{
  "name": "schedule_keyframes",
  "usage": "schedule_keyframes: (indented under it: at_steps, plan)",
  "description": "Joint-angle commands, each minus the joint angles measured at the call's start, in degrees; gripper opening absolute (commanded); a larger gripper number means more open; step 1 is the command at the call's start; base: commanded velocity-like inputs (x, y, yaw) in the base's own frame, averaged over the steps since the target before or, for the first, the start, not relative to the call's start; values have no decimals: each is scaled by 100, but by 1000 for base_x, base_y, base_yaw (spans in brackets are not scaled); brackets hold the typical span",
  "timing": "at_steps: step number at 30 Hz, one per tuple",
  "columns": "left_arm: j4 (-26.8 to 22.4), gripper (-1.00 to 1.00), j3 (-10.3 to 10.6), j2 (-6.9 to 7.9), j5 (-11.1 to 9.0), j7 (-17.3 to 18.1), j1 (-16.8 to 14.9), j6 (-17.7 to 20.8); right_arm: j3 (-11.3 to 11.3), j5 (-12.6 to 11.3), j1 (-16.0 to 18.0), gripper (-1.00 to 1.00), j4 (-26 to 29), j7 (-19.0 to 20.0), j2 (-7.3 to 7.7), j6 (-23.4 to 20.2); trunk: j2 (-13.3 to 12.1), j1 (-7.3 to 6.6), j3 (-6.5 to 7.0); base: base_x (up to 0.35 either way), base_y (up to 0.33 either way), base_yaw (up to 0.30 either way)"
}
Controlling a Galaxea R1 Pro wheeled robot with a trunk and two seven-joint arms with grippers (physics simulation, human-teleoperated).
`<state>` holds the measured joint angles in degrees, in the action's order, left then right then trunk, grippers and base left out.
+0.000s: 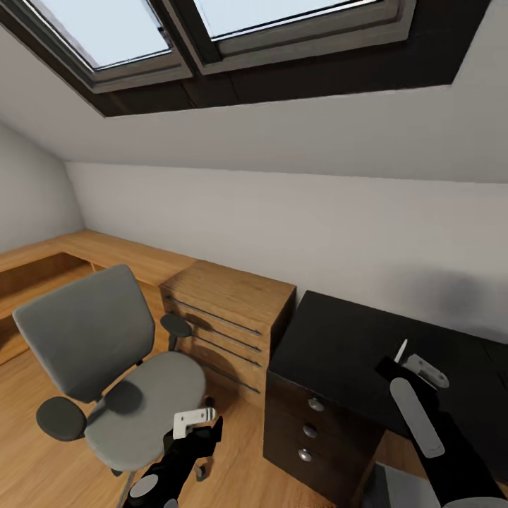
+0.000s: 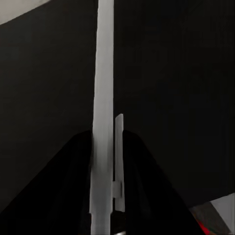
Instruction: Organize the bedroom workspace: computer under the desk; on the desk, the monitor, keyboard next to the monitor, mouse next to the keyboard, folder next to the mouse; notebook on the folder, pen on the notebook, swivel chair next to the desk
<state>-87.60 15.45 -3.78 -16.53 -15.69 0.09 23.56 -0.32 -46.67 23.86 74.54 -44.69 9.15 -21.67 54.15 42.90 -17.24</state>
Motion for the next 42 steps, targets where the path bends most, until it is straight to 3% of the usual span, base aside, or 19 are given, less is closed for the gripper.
schedule_keyframes:
  at_steps: [1,16,25,30,42]
  plan:
    - [-12,100,6,0,-61,-49,0,17,-145,-34,5,-100,-48,-17,0,-23,5,1,-6,0,0,-267]
    - [-12,100,4,0,-61,-49,8,13,-809,-35,5,-100,-367,-5,-1,-13,5,1,-6,-1,0,-268]
    - [-12,100,7,0,-61,-49,9,9,-880,-35,5,-100,-395,-5,-1,-14,5,1,-6,-188,70,-268]
    - [-12,100,8,0,-61,-49,9,8,-1026,-35,5,-100,-397,-7,-1,-15,5,1,-6,-245,84,-268]
    - [-12,100,8,0,-61,-49,9,8,-1262,-35,7,-100,-483,-3,6,-14,5,1,-6,-30,7,-268]
